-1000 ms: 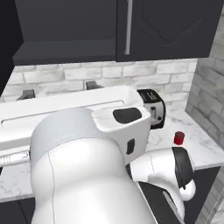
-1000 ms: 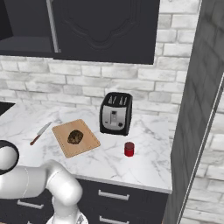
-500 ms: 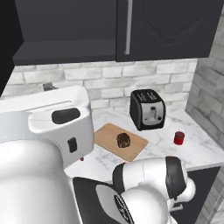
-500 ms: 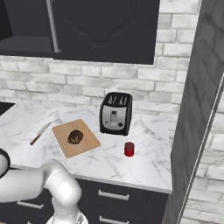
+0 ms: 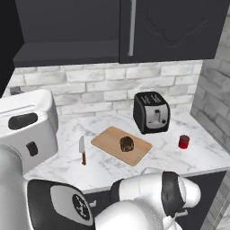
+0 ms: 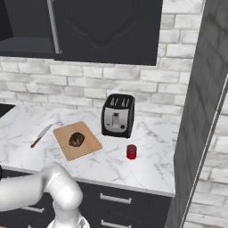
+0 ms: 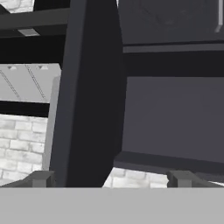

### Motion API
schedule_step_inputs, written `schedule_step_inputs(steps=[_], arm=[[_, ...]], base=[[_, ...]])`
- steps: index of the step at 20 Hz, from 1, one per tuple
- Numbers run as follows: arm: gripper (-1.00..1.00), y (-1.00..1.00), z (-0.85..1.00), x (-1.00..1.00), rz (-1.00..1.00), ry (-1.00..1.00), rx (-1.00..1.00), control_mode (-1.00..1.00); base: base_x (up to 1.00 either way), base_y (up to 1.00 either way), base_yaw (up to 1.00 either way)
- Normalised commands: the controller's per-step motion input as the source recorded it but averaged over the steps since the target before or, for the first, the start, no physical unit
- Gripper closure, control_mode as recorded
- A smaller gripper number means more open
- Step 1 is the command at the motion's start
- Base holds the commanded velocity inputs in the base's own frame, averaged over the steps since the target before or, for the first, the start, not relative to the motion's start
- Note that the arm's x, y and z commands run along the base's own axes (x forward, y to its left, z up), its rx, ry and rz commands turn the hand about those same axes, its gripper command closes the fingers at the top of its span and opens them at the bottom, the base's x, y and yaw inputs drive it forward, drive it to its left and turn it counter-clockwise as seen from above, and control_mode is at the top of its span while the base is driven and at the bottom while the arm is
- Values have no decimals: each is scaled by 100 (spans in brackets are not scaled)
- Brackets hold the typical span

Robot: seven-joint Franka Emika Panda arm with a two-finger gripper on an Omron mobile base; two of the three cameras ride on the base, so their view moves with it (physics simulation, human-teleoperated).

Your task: Pick the bread, place it on the cutting board, pick the jam, place it on the counter, and close the cabinet.

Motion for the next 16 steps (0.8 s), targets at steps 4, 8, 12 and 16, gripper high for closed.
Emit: schedule_step_inputs(steps=[4,8,12,16], arm=[[-100,45,0,2,0,2,-2,-100],[-100,48,0,3,0,1,-2,-100],[-100,42,0,2,0,0,0,-100],[-100,40,0,0,0,0,0,-100]], base=[[0,0,0],[0,0,0],[0,0,0],[0,0,0]])
